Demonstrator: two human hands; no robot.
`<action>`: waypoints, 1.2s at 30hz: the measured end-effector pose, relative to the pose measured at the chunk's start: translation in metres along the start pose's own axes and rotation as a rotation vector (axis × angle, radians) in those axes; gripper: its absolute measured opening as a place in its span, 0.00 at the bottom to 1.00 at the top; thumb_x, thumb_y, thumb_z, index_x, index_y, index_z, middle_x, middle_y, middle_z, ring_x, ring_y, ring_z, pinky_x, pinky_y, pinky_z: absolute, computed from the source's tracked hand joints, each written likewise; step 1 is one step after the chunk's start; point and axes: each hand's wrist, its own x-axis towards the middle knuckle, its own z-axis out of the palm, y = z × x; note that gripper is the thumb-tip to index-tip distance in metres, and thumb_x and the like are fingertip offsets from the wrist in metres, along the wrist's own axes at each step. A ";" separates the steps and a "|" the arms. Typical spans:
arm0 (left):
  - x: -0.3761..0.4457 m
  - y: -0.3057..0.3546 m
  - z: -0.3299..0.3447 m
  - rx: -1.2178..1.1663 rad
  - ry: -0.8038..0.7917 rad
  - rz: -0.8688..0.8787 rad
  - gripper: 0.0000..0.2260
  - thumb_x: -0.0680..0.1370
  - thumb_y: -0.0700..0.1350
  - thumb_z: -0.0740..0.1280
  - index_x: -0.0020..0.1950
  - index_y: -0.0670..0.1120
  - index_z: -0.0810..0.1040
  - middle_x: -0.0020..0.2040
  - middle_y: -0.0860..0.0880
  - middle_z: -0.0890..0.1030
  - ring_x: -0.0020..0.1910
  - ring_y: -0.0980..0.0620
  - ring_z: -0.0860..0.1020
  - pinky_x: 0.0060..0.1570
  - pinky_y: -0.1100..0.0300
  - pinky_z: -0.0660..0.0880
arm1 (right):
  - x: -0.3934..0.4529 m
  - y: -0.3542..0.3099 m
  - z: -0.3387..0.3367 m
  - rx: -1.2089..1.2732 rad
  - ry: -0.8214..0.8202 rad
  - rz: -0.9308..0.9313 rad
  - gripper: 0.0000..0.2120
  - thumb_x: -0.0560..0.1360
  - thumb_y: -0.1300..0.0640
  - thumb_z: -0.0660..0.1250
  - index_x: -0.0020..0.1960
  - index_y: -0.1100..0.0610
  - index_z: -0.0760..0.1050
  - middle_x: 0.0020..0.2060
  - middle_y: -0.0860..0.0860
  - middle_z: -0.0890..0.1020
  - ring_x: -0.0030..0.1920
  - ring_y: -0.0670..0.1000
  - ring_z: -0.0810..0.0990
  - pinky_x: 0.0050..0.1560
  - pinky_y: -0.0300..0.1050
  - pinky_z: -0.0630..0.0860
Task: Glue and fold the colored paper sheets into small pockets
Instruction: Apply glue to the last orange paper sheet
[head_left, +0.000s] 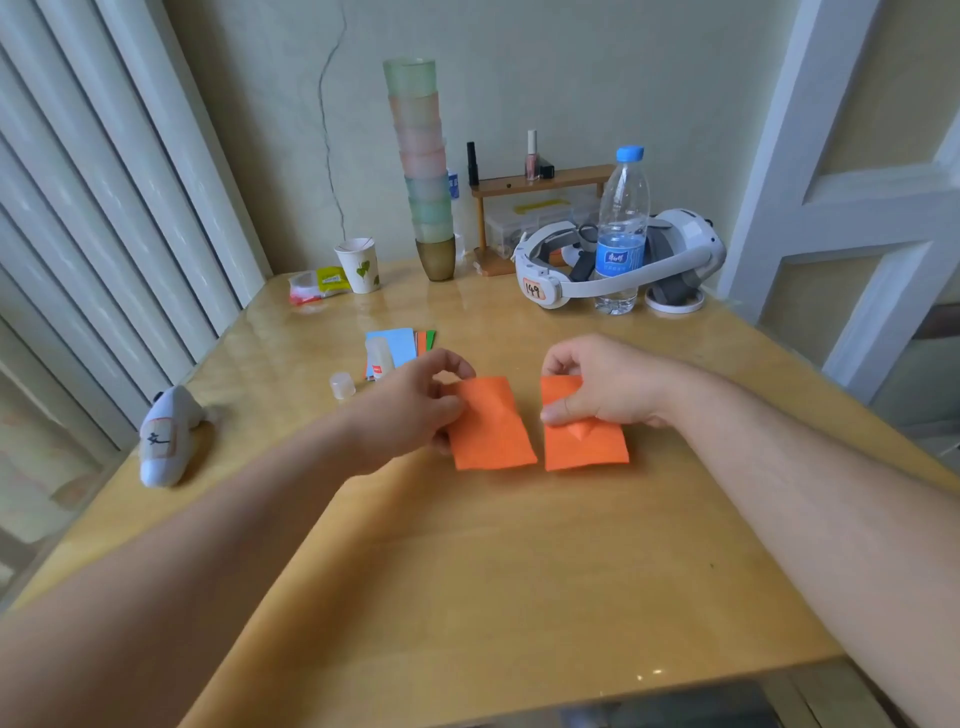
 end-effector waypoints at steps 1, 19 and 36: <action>-0.008 -0.002 -0.005 0.061 -0.012 0.008 0.12 0.82 0.35 0.64 0.60 0.51 0.75 0.44 0.44 0.76 0.34 0.49 0.80 0.41 0.54 0.81 | 0.004 0.001 0.001 -0.116 0.018 0.008 0.16 0.71 0.64 0.81 0.49 0.52 0.77 0.46 0.53 0.83 0.34 0.49 0.84 0.31 0.43 0.79; -0.032 -0.019 -0.037 0.441 -0.184 0.048 0.12 0.82 0.43 0.68 0.58 0.60 0.82 0.37 0.65 0.81 0.35 0.63 0.79 0.40 0.70 0.75 | 0.036 -0.037 0.061 -0.277 0.148 -0.160 0.10 0.77 0.47 0.74 0.57 0.46 0.82 0.47 0.44 0.82 0.46 0.41 0.79 0.45 0.38 0.72; -0.041 -0.042 -0.028 0.458 0.036 0.261 0.12 0.76 0.45 0.75 0.57 0.59 0.85 0.41 0.57 0.84 0.39 0.60 0.78 0.42 0.70 0.72 | 0.080 -0.066 0.103 0.132 0.161 -0.109 0.08 0.84 0.46 0.63 0.56 0.49 0.78 0.48 0.51 0.86 0.46 0.54 0.84 0.48 0.54 0.79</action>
